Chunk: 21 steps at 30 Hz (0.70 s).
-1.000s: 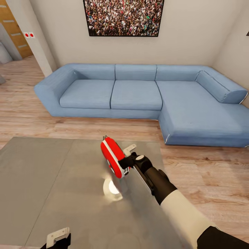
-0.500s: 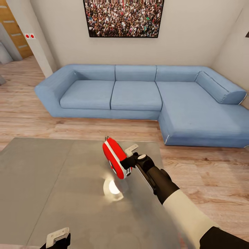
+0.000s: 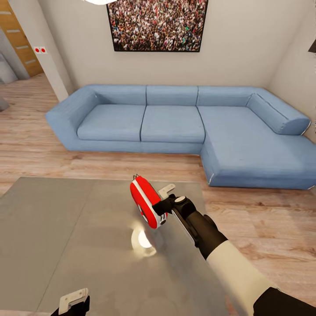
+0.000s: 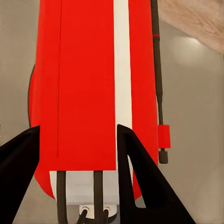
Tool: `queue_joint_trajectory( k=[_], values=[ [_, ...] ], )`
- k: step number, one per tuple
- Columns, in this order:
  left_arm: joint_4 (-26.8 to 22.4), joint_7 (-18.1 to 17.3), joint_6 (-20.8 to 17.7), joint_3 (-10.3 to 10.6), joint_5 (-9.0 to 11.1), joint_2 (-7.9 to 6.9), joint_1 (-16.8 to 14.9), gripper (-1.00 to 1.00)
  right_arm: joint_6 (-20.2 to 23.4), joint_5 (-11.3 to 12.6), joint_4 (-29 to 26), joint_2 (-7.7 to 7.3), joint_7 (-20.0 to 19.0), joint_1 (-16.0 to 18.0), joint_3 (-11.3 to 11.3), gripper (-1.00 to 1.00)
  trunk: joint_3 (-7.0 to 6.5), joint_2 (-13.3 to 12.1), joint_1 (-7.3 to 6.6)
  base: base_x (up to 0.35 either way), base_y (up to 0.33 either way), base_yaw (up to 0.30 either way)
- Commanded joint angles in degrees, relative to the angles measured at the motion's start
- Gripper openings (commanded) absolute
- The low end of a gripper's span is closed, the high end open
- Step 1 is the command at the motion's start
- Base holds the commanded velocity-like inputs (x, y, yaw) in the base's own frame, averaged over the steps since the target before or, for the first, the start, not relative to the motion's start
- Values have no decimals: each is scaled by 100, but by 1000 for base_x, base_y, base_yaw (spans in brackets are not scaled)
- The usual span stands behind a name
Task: Turn on the radio receiver that's on the table in the living room.
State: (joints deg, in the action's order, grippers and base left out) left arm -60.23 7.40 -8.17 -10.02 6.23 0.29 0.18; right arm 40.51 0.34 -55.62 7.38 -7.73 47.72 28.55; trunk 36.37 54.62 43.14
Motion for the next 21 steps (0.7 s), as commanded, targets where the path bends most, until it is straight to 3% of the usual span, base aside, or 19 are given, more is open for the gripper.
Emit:
queue_joint_trajectory(
  k=[1,21],
  values=[
    [1,-1,0,0,-4,-1,0,100,1,15,-1,0,0,0,-1,-100,-28,-42,-23,0,0,0],
    [-109,-19,-20,3,21,-11,1,100,7,26,-1,0,0,0,-6,-100,-575,-844,-462,0,0,-9]
  ],
)
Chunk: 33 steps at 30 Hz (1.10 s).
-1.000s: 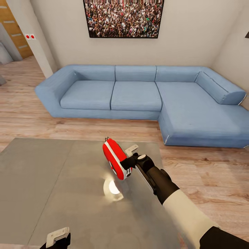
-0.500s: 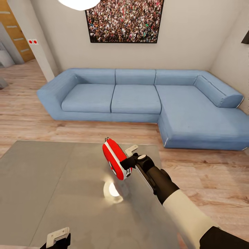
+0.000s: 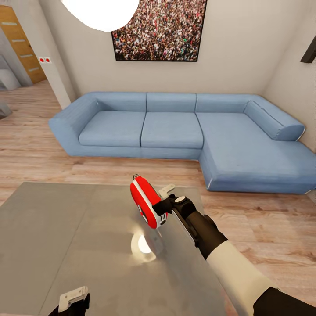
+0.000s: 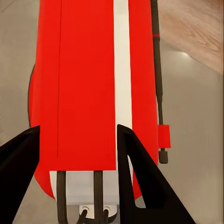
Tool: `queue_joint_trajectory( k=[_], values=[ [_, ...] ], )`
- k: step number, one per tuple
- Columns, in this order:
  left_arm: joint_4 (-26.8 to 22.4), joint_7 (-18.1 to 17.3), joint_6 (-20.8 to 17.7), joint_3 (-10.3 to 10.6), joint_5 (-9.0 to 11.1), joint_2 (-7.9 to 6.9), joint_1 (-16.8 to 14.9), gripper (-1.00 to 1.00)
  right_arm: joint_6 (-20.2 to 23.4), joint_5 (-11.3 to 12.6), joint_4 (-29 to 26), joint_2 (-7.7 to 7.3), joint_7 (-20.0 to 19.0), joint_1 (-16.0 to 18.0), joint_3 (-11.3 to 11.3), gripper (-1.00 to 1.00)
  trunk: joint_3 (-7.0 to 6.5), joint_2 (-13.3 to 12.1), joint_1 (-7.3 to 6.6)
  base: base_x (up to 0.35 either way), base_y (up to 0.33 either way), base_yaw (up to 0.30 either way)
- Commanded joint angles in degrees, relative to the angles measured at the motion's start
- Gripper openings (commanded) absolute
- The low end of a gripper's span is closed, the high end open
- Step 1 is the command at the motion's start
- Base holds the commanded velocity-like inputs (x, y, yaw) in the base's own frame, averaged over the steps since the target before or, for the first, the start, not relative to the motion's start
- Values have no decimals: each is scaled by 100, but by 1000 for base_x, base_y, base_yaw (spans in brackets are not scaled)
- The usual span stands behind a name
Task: Turn on the radio receiver that's on the table in the living room.
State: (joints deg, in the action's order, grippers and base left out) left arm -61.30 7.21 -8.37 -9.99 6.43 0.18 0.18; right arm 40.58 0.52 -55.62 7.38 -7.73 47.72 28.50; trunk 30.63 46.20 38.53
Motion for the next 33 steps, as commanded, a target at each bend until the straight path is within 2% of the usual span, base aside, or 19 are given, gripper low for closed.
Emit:
queue_joint_trajectory(
  k=[1,6,8,20,21,25,27,30,32,33],
  values=[
    [-87,-5,-17,2,3,0,0,100,1,8,-2,0,0,1,-1,-100,-28,-42,-22,0,0,-65],
    [-870,-3,-274,14,-6,1,0,100,2,9,7,0,0,-1,-1,-100,-165,-242,-132,0,0,-75],
    [-1004,-3,-343,14,-3,4,0,100,2,9,7,0,0,0,4,-100,-220,-322,-176,0,0,-78],
    [-1150,-29,-112,23,31,21,0,100,2,6,87,0,16,-1,-1,-100,-278,-322,-176,0,0,-38],
    [-1170,-37,-109,26,35,22,0,-100,2,9,138,0,9,0,-5,-100,-278,-322,-176,0,0,-1],
    [-1407,-55,-122,116,15,26,0,-100,2,12,186,0,-67,-1,-11,-100,-278,-322,-176,0,0,0],
    [-1673,-26,-125,113,27,45,0,-100,2,5,190,-9,-324,-2,-19,-100,-278,-322,-176,0,0,0],
    [-1857,9,-165,55,47,78,0,-100,4,-1,192,-130,-1033,0,-32,-100,-278,-322,-176,0,0,0],
    [-2017,-11,-320,257,42,169,0,-100,25,-17,192,-177,-1706,0,-33,-100,-278,-322,-176,0,0,0],
    [-2105,-22,-406,425,34,203,0,-100,39,-28,192,-202,-2012,-1,-31,-100,-278,-322,-176,0,0,0]
  ],
)
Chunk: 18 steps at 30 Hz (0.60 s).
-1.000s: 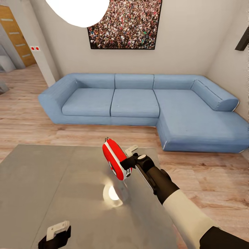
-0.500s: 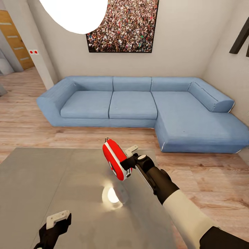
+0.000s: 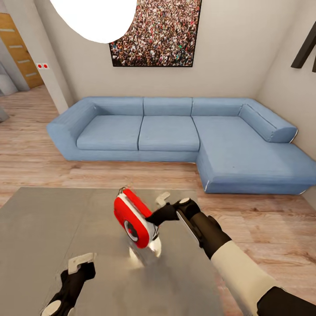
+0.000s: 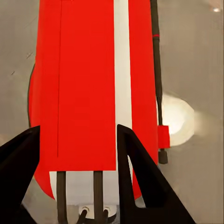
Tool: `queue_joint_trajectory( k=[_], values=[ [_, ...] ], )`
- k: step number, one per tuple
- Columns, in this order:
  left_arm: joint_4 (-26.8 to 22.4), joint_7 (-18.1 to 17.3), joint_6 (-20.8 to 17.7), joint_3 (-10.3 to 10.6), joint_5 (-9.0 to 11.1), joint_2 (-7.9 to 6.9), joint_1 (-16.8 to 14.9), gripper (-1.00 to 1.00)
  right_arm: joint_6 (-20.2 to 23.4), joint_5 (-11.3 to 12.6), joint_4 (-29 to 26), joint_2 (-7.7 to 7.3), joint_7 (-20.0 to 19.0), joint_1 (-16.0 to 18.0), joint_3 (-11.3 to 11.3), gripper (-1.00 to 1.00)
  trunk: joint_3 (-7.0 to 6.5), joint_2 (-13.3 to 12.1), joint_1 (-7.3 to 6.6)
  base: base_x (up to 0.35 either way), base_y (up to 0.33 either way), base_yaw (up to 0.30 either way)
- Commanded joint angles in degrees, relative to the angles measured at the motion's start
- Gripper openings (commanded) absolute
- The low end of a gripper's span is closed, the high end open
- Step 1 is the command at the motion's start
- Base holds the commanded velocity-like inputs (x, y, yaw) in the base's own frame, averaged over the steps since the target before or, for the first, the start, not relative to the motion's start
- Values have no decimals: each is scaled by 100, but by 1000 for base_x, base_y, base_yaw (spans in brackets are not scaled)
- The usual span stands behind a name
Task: Turn on the radio receiver that's on the table in the living room.
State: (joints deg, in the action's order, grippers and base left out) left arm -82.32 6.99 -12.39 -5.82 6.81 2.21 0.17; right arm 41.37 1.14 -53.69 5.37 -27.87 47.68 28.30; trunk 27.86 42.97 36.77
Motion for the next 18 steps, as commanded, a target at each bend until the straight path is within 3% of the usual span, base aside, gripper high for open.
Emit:
queue_joint_trajectory(
  k=[1,4,6,10,18],
  values=[
    [-176,-15,-125,346,-17,30,1,-100,-24,-104,-1,-73,-482,2,-9,-100,-1,0,0,0,0,0],
    [-571,-29,-255,1071,-134,63,-25,-100,-9,-127,-9,-262,-1514,4,-8,-100,-1,0,0,0,0,0],
    [-633,-66,-279,1208,-242,73,-85,-100,-7,-136,-10,-322,-1968,5,-8,-100,-1,0,0,0,0,0],
    [-658,-608,-283,1266,-296,95,-133,-100,-8,-183,-10,-361,-2600,5,-8,-100,-1,0,0,0,0,0],
    [-521,-981,-281,1272,-306,168,-144,-100,-14,-219,-17,-368,-2721,5,-8,-100,-1,0,0,0,0,0]
  ],
)
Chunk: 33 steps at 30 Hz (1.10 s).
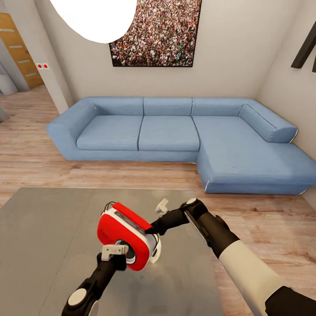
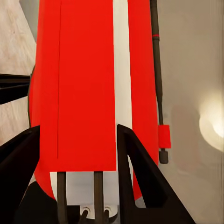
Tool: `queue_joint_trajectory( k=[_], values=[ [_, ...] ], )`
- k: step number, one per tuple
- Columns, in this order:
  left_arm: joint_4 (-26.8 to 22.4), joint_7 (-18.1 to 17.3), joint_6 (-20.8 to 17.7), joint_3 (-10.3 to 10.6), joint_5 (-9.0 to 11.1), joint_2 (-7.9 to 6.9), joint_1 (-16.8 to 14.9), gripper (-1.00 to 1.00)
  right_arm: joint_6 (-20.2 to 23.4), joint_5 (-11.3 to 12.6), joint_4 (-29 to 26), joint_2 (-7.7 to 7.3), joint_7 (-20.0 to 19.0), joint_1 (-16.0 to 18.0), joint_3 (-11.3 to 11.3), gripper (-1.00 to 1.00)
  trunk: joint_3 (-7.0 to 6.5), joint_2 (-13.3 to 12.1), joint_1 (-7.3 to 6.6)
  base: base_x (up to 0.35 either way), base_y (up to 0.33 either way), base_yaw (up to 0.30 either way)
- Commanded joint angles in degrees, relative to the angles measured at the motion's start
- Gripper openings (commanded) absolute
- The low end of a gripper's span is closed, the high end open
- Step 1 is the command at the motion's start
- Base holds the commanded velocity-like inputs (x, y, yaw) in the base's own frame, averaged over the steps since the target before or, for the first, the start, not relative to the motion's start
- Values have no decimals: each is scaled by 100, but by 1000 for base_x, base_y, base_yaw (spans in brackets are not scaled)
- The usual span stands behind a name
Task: Turn on the radio receiver that's on the table in the living room.
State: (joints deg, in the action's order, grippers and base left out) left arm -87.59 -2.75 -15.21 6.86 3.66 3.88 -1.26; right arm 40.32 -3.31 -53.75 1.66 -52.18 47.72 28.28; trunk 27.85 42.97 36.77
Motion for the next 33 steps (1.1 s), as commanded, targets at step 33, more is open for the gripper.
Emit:
queue_joint_trajectory(
  k=[33],
  values=[
    [715,16,68,-2397,-23,-86,-5,-100,92,-793,-21,24,1560,0,-17,-100,0,0,0,0,0,0]
  ],
)
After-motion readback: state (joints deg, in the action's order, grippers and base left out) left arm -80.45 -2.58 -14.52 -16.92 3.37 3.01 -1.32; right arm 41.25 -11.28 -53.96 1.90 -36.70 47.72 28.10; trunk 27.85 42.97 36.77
